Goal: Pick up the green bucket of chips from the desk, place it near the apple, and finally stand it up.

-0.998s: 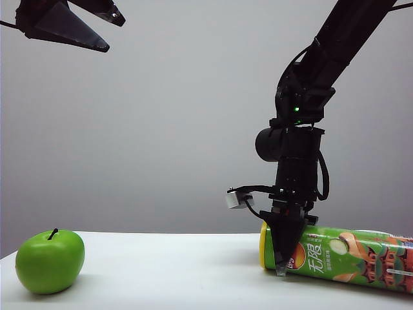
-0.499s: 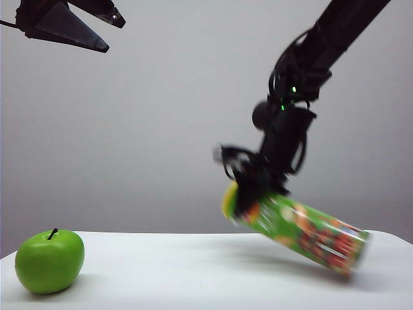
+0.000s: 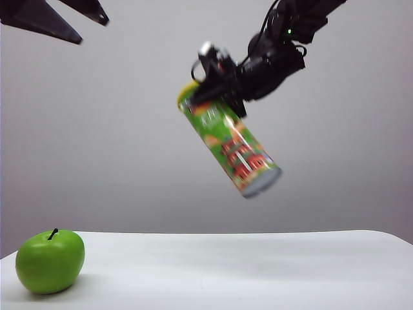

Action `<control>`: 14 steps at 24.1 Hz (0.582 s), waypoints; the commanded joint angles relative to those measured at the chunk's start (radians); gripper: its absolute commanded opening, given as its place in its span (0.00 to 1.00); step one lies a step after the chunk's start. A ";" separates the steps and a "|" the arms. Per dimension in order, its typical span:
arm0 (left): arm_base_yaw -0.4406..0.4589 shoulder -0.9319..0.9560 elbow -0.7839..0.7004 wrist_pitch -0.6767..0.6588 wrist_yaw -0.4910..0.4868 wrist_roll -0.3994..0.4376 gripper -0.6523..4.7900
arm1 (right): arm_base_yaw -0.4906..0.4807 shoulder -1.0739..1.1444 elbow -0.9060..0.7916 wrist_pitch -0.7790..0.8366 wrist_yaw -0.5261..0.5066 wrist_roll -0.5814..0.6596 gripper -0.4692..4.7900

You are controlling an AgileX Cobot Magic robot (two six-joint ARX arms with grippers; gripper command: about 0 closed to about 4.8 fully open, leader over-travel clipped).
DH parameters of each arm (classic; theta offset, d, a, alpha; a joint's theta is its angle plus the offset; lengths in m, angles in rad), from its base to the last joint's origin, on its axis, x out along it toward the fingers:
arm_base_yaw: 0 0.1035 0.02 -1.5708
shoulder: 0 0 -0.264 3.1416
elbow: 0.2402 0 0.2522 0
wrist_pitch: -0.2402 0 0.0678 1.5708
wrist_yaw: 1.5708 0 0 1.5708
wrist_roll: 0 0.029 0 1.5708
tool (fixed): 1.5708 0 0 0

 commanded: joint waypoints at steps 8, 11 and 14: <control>0.141 -0.055 0.003 0.032 0.072 -0.036 0.81 | 0.160 -0.013 -0.096 0.334 0.029 -0.083 0.44; 0.142 -0.056 0.003 0.031 0.068 -0.033 0.81 | 0.190 -0.013 -0.142 0.486 0.079 0.007 0.42; 0.142 -0.056 0.003 0.030 0.069 -0.032 0.81 | 0.207 -0.014 -0.180 0.614 0.145 0.075 0.40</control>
